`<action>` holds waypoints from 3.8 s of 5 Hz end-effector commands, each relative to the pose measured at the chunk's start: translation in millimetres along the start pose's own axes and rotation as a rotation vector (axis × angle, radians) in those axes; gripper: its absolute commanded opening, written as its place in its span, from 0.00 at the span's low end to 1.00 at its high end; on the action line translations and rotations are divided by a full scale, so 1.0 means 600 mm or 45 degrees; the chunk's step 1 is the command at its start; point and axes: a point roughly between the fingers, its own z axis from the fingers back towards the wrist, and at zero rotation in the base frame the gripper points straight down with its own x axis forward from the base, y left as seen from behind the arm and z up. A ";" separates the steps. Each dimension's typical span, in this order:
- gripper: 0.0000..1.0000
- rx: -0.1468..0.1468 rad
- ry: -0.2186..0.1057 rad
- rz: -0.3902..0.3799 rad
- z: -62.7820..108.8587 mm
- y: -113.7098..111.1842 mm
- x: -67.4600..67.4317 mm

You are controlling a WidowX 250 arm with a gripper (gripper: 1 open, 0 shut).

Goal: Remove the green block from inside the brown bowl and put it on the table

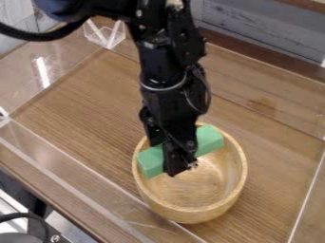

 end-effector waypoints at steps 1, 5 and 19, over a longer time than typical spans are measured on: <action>0.00 0.030 -0.095 -0.005 0.030 0.009 0.019; 0.00 0.066 -0.111 -0.018 0.055 0.045 0.002; 1.00 0.094 -0.079 -0.064 -0.027 0.094 -0.045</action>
